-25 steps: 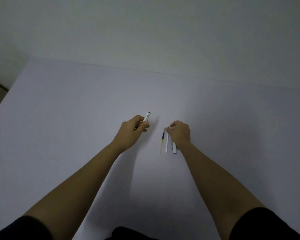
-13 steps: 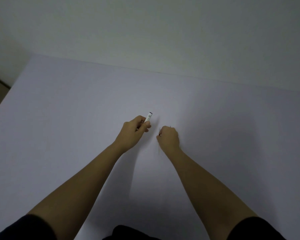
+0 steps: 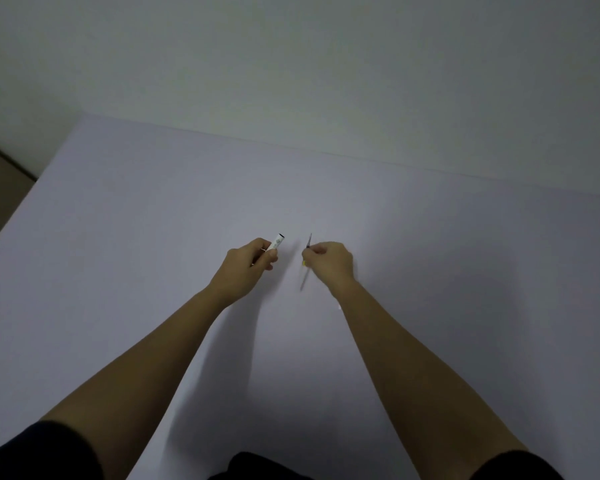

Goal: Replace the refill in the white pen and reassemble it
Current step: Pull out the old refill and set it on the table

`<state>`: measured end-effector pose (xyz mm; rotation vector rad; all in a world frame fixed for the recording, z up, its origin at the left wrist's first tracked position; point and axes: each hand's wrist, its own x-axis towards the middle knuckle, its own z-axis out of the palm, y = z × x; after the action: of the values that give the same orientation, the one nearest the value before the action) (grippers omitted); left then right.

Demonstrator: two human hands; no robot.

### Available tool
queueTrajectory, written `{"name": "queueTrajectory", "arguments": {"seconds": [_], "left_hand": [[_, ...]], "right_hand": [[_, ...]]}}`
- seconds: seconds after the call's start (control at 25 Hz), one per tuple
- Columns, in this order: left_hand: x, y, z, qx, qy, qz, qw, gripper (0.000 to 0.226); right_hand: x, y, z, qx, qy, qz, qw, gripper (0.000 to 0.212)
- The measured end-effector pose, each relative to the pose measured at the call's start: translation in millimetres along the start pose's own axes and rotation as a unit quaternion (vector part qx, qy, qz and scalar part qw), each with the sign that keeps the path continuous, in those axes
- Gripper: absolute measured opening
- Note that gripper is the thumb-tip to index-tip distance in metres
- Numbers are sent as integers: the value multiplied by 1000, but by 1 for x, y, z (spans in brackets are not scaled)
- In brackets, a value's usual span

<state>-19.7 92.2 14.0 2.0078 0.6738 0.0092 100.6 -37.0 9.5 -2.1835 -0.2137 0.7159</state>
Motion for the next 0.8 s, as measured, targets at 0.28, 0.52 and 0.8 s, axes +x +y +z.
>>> {"name": "queueTrajectory", "arguments": {"seconds": [0.28,0.52,0.8], "left_hand": [[8,21,-4,78,-21,80,994,24],[4,55,5,120,-67,139,981,26],[-9,87,2,132,-77,167,974,25]], "right_hand": [[-8,-12,-48,285,30,-77,955,6],[-32,4,-80,404,80,-71,908,1],[-55,4,-97,405,110,-100,902,1]]}}
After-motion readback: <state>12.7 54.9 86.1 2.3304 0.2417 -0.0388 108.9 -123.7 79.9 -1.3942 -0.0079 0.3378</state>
